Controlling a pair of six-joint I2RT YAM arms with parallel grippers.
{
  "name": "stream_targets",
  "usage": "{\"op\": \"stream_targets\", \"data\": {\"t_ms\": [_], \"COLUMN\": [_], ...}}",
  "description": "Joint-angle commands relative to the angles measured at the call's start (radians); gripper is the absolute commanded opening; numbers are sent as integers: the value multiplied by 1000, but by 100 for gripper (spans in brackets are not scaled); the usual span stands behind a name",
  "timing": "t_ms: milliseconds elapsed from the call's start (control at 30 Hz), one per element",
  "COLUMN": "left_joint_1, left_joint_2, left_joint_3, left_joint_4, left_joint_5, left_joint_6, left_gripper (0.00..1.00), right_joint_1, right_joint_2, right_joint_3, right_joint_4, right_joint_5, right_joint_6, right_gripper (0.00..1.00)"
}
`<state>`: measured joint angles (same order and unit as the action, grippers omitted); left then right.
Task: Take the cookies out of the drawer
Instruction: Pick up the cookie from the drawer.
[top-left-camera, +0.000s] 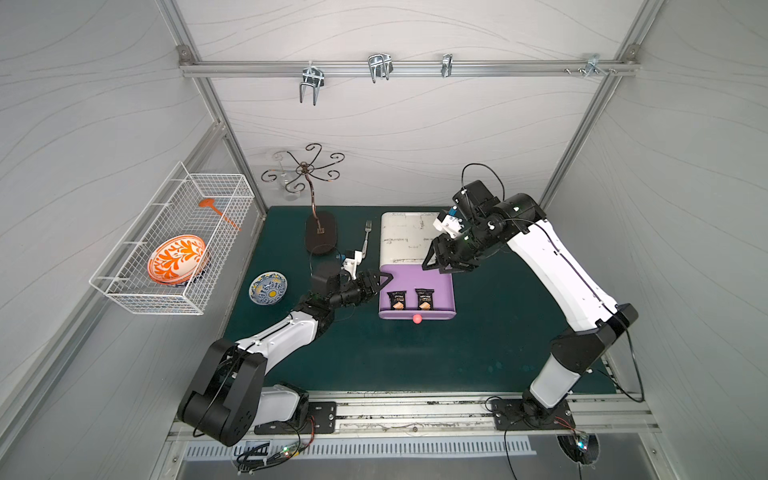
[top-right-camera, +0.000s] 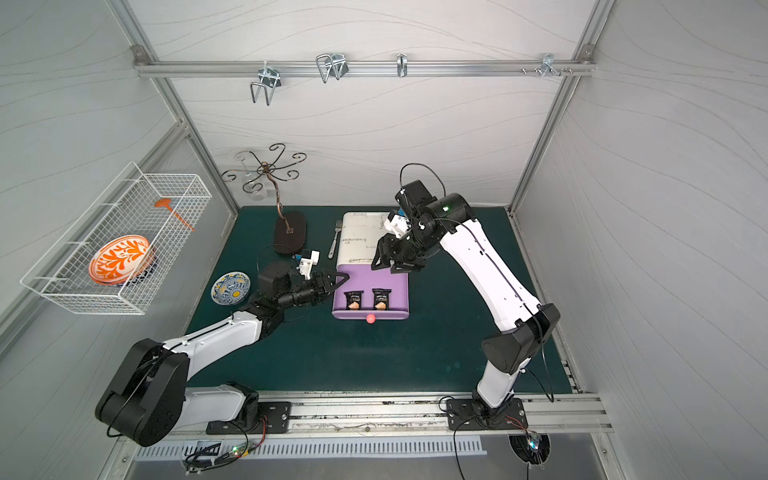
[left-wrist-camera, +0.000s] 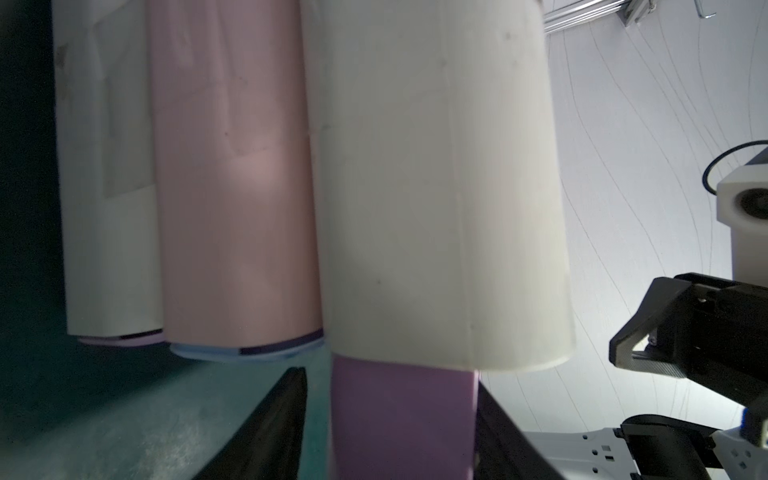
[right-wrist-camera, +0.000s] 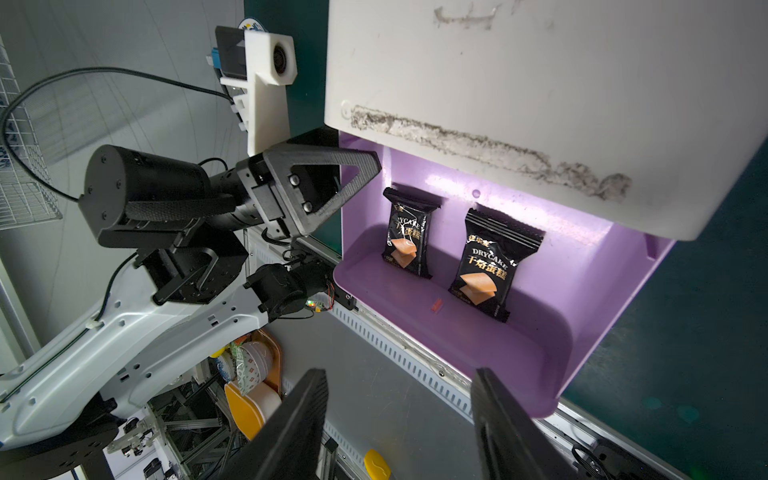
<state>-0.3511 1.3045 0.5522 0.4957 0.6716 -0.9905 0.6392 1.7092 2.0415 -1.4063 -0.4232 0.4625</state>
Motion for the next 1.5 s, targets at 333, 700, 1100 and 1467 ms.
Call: {"op": "stream_targets", "data": {"t_ms": [333, 700, 1100, 1467], "left_joint_1": [3, 3, 3, 3], "left_joint_2": [-2, -22, 9, 27], "left_joint_3": [71, 105, 131, 143], "left_joint_4": [-36, -130, -122, -121], "left_joint_5": [-22, -39, -44, -44], "left_joint_6": [28, 53, 52, 50], "left_gripper": [42, 39, 39, 39], "right_joint_1": [22, 103, 106, 134], "right_joint_2": [24, 149, 246, 319], "right_joint_3": [-54, 16, 14, 36], "right_joint_4": [-142, -199, -185, -168], "right_joint_5": [5, 150, 261, 304], "right_joint_6": [-3, 19, -14, -24], "right_gripper": [60, 68, 74, 76]}}
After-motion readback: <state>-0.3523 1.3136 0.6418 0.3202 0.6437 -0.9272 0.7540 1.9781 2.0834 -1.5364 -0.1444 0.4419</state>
